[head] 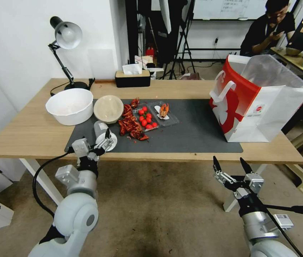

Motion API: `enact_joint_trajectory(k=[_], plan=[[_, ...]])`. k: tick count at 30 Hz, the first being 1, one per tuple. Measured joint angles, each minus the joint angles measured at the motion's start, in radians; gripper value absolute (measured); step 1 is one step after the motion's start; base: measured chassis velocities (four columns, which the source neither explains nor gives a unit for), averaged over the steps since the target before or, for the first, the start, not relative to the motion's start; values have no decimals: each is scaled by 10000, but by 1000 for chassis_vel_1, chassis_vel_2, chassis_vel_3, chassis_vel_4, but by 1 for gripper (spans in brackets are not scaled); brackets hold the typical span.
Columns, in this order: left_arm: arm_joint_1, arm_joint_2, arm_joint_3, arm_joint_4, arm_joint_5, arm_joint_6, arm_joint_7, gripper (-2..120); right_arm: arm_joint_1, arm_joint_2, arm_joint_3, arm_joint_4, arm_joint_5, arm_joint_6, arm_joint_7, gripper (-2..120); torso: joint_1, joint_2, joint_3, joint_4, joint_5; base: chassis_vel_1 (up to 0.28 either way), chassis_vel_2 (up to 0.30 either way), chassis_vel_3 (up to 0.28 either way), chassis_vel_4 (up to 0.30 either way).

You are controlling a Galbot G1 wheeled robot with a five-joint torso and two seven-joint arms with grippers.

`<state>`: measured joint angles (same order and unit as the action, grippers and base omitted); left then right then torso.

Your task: Pick up the trash from the table and place it into the takeout bag.

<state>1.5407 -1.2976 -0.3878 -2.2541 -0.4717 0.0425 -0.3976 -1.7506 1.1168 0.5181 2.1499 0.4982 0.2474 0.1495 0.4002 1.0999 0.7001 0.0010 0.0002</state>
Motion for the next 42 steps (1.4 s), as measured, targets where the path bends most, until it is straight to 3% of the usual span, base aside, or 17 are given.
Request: enact_joint_trajectory(k=[3, 12, 21, 29, 33, 42], plan=[[-509, 150, 155, 94, -344, 447, -311, 100, 17, -5, -7, -2, -79, -49, 44, 100, 0, 0, 0, -13, -4, 0, 0, 0, 0], [-1973, 536, 410, 705, -1227, 1252, -1136, 100, -157, 61, 53, 169, -313, -140, 138, 100, -1, 0, 0, -10, -2, 0, 0, 0, 0], [-3075, 804, 906, 1532, -1646, 1603, -1563, 100, -188, 122, 75, 191, -511, -238, 242, 100, -2, 0, -1, -9, -2, 0, 0, 0, 0], [-3795, 720, 1444, 2393, -916, 1874, -2039, 100, -203, 173, 141, 63, -536, -238, 249, 100, -1, 0, -1, -10, -1, 0, 0, 0, 0], [-3768, 680, 1584, 2522, -317, 2160, -2115, 100, -188, 204, 152, 24, -553, -240, 262, 100, -2, 0, -1, -10, -1, 0, 0, 0, 0], [-3607, 659, 1635, 2524, -96, 2692, -2206, 100, -179, 199, 168, -14, -562, -252, 306, 100, -2, 0, -1, -10, -1, 0, 0, 0, 0]])
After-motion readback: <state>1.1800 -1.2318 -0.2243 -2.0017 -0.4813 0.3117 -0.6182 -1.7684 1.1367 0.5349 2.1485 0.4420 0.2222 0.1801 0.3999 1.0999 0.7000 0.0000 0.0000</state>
